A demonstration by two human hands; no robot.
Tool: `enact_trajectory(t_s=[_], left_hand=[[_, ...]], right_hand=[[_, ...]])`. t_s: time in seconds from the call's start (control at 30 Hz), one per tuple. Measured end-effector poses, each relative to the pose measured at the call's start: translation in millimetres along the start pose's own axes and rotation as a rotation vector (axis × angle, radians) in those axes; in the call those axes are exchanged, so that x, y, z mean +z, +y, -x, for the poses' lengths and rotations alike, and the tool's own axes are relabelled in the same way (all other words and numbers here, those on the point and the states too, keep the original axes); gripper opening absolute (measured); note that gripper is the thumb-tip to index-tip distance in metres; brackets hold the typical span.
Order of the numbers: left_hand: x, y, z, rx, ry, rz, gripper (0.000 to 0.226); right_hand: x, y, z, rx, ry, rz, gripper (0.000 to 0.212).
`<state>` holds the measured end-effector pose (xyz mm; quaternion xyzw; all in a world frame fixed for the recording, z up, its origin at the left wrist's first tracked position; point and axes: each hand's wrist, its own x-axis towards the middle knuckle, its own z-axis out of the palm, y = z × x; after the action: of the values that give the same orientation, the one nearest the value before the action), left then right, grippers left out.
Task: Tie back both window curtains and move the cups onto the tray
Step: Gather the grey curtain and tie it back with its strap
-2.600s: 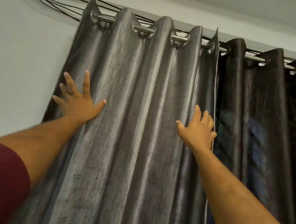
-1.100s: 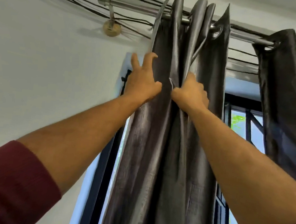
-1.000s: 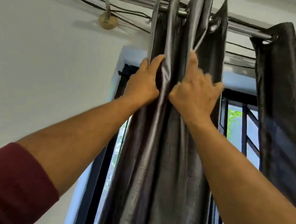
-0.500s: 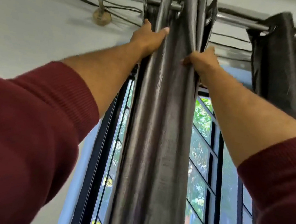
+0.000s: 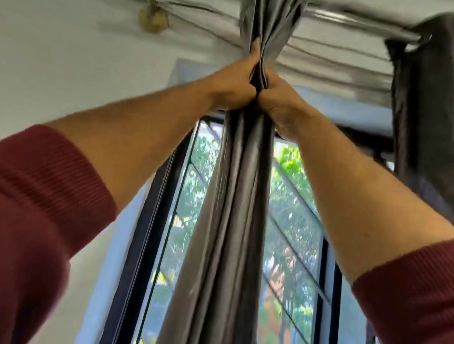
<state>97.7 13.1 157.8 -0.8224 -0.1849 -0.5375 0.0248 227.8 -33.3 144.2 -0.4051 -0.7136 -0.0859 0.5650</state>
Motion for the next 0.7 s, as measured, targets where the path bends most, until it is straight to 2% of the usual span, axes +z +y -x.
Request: enact_trajectory(t_s=[0.07, 0.17, 0.3, 0.37, 0.43, 0.53, 0.57, 0.63, 0.7], left_hand=[[25.0, -14.6, 43.8, 0.017, -0.019, -0.05, 0.113], [65.9, -34.0, 121.6, 0.005, 0.091, -0.097, 0.122], [124.9, -60.3, 241.8, -0.216, 0.186, 0.019, 0.134], [156.6, -75.0, 301.1, -0.343, 0.134, 0.025, 0.132], [188.7, -91.6, 359.5, -0.453, 0.038, -0.004, 0.121], [233.6, -113.6, 440.7, -0.61, -0.058, 0.042, 0.072], [245.9, -117.0, 466.0, -0.65, -0.088, 0.066, 0.062], [264.5, -118.5, 510.6, -0.688, -0.169, 0.142, 0.069], [270.9, -115.5, 540.8, -0.724, -0.22, 0.259, 0.093]], right_hand=[[26.5, 22.9, 43.7, 0.026, 0.002, 0.012, 0.098], [64.2, 63.9, 115.8, 0.126, 0.103, 0.075, 0.097], [111.0, 121.3, 236.3, 0.299, 0.164, 0.158, 0.09], [134.0, 143.5, 296.8, 0.391, 0.16, 0.142, 0.071], [155.6, 166.0, 352.7, 0.459, 0.137, 0.102, 0.047], [184.1, 190.3, 425.9, 0.513, 0.077, 0.096, 0.037], [192.0, 195.1, 448.0, 0.517, 0.06, 0.09, 0.035], [203.2, 204.6, 486.7, 0.55, -0.004, 0.104, 0.034], [208.5, 209.3, 514.4, 0.602, -0.098, 0.125, 0.044]])
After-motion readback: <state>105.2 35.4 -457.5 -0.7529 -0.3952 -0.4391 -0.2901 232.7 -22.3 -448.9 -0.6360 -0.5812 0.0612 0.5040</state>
